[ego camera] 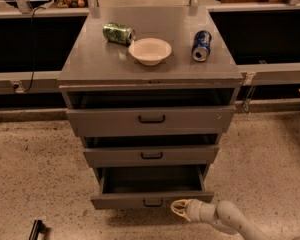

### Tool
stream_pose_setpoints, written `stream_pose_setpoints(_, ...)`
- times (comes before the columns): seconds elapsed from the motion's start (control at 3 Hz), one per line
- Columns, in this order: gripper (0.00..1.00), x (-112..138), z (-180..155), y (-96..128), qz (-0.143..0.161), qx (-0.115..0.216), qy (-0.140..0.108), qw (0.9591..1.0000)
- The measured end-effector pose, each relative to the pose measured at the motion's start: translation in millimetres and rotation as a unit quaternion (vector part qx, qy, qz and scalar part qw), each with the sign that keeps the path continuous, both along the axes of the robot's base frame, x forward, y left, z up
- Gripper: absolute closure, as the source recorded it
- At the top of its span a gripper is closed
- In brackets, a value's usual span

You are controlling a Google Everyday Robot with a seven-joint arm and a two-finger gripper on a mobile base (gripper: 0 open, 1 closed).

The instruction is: Close bottom drawer

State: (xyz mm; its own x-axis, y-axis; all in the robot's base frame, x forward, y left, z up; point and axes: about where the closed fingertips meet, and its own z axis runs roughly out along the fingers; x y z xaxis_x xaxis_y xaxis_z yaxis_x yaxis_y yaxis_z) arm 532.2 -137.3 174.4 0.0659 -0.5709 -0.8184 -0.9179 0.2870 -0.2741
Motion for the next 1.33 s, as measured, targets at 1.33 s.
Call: stream_pose_setpoints(1.33,1.0,132.5,12.7,7.3,-0.009,-0.015,-0.032,0.9993)
